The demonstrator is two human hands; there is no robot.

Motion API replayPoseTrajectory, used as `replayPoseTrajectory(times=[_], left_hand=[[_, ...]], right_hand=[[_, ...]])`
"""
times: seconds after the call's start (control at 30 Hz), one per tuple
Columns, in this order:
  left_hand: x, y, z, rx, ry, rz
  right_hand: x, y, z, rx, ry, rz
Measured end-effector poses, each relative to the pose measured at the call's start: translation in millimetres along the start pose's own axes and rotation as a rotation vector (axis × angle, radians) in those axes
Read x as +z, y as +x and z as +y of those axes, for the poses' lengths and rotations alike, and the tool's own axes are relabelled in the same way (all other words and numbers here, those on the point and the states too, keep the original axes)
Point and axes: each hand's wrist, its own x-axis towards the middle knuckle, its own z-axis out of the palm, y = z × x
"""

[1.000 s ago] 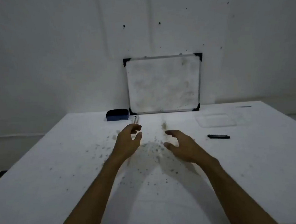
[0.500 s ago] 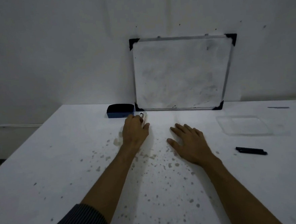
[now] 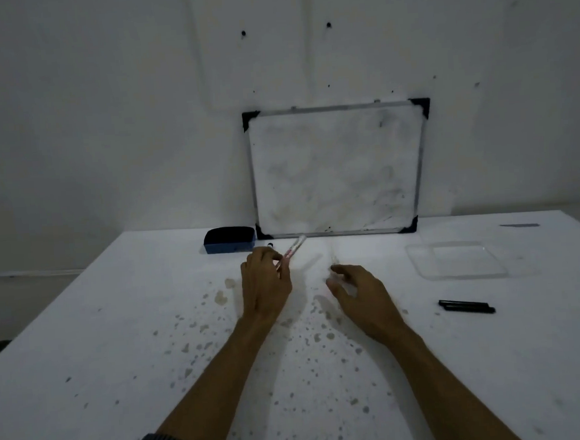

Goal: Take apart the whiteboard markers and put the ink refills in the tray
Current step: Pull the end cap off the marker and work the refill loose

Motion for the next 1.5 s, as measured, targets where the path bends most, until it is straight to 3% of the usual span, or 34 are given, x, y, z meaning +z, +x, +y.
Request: replayPoseTrajectory(times=[0.13,0.3,0.43,0.53,0.7,0.83,1.0,1.17,1.3,1.37,1.5], left_hand=[[-24.5,-36.5,54.5,0.003,-0.46,-0.056],[-22.2,-75.0,83.0,-0.155,-0.681,-0.313],[-18.1,-78.8,84.9,-0.141,-0.609,-0.441],[-26.8,-74.6,81.4,-0.163,-0.65,-0.432],[-46.8,-59.4,58.4,0.08,-0.504,-0.438],[-45.8,-57.6,47.9,0.2,-0.341,-0.571],[-43.1,-60.0,51.0,0.231,-0.385,-0.606],[-34.1,-59.8,55.6,0.262,-0.268,-0.568],[-33.9,-59.9,52.4,0.047,-0.249,-0.619],[-36.8,-61.0,48.1,0.016,-0.316,-0.643],[-38.4,-66.5,52.2,0.156,-0.356,-0.708]], right_hand=[[-17.1,-9.0,-11.4,0.066,0.27,0.082],[-33.8,-28.8,-3.9,0.052,0.485,0.088],[-35.4,-26.1,-8.3,0.138,0.582,0.021],[-38.0,-28.1,-15.6,0.153,0.668,-0.162],[-33.6,-34.9,-23.3,0.172,0.425,-0.442],[-40.6,-32.9,-22.3,0.247,0.49,-0.564],[-49.5,-30.8,-20.8,0.384,0.587,-0.771],[-53.2,-34.9,-23.4,0.445,0.59,-0.769],[-33.7,-42.8,-29.1,0.005,-0.085,-0.431],[-30.3,-43.1,-28.1,0.037,0.003,-0.422],[-48.3,-32.0,-21.2,0.397,0.43,-0.681]])
